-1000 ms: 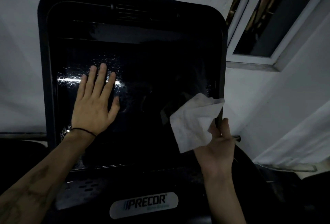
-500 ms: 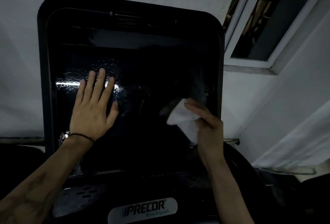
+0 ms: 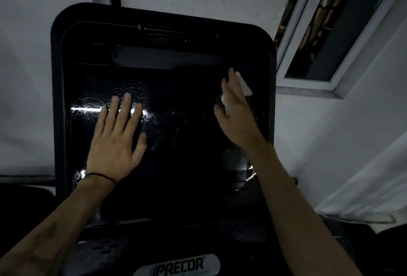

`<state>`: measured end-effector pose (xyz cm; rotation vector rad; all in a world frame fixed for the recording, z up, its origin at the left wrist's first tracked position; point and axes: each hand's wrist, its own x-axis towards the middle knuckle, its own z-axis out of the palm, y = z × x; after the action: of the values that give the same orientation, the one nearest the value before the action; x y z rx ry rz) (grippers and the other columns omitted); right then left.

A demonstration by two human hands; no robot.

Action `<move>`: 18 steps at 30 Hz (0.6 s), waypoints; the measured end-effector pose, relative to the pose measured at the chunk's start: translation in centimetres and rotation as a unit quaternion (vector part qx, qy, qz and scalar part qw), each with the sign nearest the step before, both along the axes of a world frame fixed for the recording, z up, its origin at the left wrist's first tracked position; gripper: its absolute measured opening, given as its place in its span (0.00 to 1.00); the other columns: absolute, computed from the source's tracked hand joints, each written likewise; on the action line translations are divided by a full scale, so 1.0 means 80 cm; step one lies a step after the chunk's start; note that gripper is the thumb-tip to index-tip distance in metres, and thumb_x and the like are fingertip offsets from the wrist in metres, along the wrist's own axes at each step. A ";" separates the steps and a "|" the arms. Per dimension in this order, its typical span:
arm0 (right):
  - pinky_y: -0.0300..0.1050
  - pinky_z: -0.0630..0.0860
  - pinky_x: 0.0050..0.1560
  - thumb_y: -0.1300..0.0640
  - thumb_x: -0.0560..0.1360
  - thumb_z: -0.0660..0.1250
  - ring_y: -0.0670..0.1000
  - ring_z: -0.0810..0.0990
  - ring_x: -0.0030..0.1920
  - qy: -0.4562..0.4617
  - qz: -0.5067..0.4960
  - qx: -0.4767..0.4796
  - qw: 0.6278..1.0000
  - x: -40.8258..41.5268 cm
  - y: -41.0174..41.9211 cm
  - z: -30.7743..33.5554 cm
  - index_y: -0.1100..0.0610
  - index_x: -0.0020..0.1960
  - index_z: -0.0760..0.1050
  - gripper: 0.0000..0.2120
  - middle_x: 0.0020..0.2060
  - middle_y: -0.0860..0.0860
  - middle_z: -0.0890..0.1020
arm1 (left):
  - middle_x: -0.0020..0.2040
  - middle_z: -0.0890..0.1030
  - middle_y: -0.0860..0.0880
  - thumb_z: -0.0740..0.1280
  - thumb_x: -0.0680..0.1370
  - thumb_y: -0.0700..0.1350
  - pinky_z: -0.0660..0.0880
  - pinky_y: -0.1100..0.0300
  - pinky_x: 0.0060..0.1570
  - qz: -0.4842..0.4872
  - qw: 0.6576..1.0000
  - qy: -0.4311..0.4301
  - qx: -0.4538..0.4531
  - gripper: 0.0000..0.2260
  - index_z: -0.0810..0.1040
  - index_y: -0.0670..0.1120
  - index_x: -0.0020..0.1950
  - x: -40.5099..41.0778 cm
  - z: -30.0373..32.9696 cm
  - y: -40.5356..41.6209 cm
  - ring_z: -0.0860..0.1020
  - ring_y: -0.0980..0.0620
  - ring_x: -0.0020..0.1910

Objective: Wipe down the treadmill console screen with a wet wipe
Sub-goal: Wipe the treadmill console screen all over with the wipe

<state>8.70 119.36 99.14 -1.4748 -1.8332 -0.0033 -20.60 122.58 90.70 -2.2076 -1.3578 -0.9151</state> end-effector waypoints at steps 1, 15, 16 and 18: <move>0.38 0.47 0.78 0.57 0.83 0.62 0.54 0.43 0.82 -0.044 -0.012 0.004 0.999 0.003 0.018 0.003 0.66 0.81 0.53 0.31 0.83 0.56 0.46 | 0.85 0.51 0.41 0.52 0.83 0.54 0.49 0.41 0.82 0.000 1.000 0.001 -0.001 0.30 0.58 0.42 0.83 0.000 0.000 0.000 0.48 0.41 0.84; 0.48 0.36 0.80 0.34 0.82 0.49 0.57 0.39 0.82 -0.042 -0.177 0.004 0.983 -0.034 -0.006 -0.054 0.65 0.81 0.41 0.43 0.81 0.61 0.41 | 0.85 0.51 0.41 0.53 0.83 0.53 0.48 0.41 0.82 -0.003 1.000 -0.005 -0.001 0.30 0.58 0.42 0.83 -0.001 0.000 -0.001 0.48 0.41 0.84; 0.47 0.37 0.79 0.35 0.82 0.50 0.56 0.39 0.82 -0.055 -0.155 0.015 0.986 -0.034 0.002 -0.047 0.65 0.82 0.41 0.43 0.81 0.61 0.41 | 0.85 0.51 0.41 0.53 0.83 0.53 0.48 0.41 0.82 -0.006 1.000 -0.007 -0.002 0.30 0.58 0.42 0.83 -0.001 0.000 0.000 0.48 0.41 0.84; 0.49 0.42 0.80 0.35 0.82 0.50 0.55 0.41 0.82 -0.067 -0.146 0.032 0.987 -0.017 0.022 -0.024 0.64 0.82 0.42 0.42 0.82 0.59 0.43 | 0.85 0.51 0.41 0.53 0.83 0.53 0.49 0.41 0.82 -0.007 1.000 -0.005 -0.001 0.30 0.58 0.42 0.83 -0.001 0.001 0.001 0.48 0.41 0.84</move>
<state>7.31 121.14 97.18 -1.7194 -1.6868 -0.3074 -20.64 122.64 90.76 -2.2201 -1.3508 -0.9302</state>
